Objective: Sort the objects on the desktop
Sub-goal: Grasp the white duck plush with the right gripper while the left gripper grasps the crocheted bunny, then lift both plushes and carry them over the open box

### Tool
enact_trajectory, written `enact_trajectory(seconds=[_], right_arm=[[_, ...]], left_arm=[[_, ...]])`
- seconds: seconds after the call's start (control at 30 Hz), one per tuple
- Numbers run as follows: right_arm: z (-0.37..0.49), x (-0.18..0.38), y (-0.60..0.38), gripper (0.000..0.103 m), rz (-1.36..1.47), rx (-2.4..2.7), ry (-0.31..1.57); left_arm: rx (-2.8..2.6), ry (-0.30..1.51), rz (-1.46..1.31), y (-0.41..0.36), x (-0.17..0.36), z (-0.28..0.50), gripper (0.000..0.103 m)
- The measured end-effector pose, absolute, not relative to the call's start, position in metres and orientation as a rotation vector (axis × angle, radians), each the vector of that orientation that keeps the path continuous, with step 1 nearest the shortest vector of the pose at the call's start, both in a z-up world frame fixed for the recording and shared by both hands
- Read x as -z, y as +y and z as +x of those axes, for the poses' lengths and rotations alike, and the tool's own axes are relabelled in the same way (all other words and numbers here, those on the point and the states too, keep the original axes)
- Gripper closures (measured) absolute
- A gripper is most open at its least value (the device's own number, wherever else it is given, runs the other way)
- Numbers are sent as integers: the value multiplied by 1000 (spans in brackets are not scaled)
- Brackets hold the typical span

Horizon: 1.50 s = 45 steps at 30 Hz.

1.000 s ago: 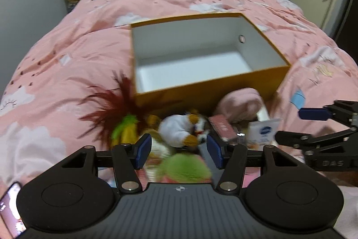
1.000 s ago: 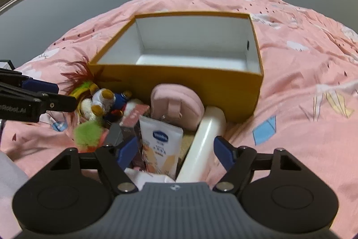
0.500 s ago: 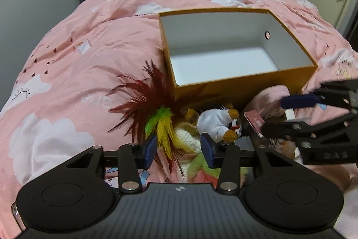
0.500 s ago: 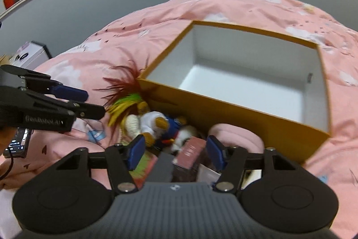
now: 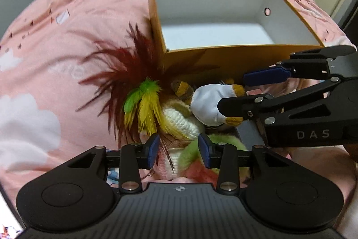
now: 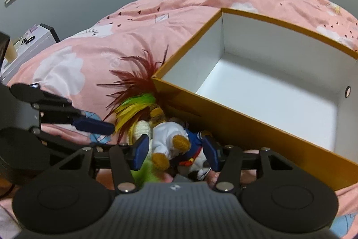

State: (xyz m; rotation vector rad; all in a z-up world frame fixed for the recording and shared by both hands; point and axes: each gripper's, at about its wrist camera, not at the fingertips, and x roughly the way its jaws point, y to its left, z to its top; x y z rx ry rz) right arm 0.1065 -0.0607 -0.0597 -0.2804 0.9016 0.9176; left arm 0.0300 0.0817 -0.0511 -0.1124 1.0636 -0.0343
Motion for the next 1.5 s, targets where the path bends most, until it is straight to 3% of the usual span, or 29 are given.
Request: enact_trajectory(seconds=[0.5,0.7,0.87,1.1,1.17,1.5], right_arm=[[135,88,-59,51,-117,-975,1031],[134,88,-61,61,-85,-972,1021],[129,78,-68,82,-75,-959,976],[120,63,-79,86,-84,-923,917],[117,55,-84,86,-71,-922,892],[106,23,-104,86,-42,-891,805]], left_arm=[[-12,1016,-108,80,72,47,56],[-14,991,-114,81,73,46,64],[-22,962,-103,78,67,39,70],[-32,914,-78,72,52,29,75],[-22,886,-76,71,44,24,102],[44,805,-41,56,13,11,103]])
